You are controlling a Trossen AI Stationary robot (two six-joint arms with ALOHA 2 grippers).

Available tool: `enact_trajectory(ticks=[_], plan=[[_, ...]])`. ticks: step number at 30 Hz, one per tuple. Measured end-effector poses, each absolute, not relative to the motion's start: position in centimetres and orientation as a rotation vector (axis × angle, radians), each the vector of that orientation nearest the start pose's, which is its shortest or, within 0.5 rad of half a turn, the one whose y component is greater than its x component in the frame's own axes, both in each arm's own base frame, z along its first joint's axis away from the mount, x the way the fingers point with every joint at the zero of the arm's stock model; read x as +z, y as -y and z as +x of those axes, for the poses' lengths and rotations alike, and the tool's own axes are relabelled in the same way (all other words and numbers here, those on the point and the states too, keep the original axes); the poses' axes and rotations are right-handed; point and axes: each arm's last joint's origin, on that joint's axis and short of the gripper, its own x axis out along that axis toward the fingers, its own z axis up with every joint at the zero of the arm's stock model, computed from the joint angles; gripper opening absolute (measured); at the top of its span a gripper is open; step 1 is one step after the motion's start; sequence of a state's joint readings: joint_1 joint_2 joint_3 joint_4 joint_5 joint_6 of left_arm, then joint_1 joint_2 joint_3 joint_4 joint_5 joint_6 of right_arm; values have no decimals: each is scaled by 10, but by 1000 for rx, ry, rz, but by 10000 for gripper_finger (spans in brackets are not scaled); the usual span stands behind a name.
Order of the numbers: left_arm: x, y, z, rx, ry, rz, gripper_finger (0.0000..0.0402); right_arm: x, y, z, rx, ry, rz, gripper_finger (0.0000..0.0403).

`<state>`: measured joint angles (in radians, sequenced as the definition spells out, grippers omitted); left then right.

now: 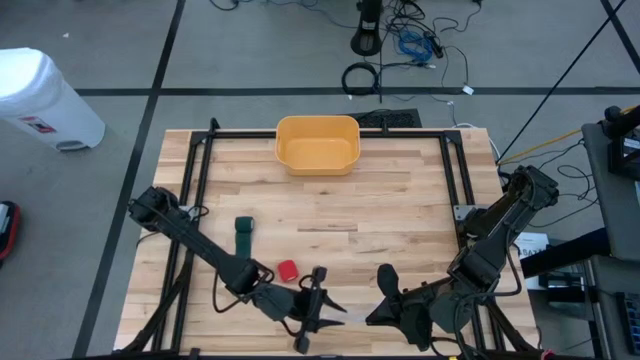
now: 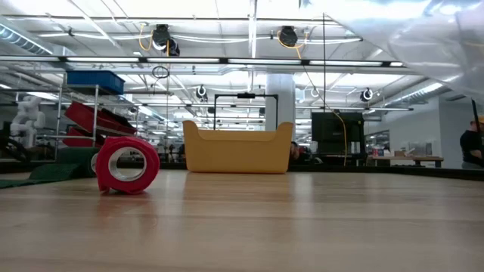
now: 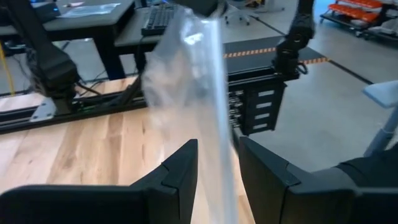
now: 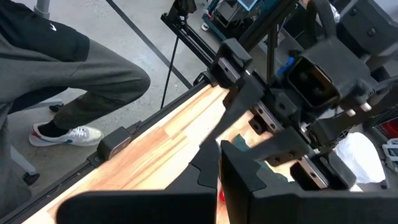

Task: Roll bandage
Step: Open the transparent zip bag

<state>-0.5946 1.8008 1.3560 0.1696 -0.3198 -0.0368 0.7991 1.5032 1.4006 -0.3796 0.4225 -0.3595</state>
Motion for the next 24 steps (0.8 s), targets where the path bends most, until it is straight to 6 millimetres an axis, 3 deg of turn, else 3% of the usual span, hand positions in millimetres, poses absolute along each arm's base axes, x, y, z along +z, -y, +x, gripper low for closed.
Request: enact_trajectory(ticks=[18,24], plan=[[272,229,355,-172,-268,160,118,359,-230,244,332,-353,-484,0],[270,228,357,-142,-260,203,39,359,-230,244,331,-355,-483,0]])
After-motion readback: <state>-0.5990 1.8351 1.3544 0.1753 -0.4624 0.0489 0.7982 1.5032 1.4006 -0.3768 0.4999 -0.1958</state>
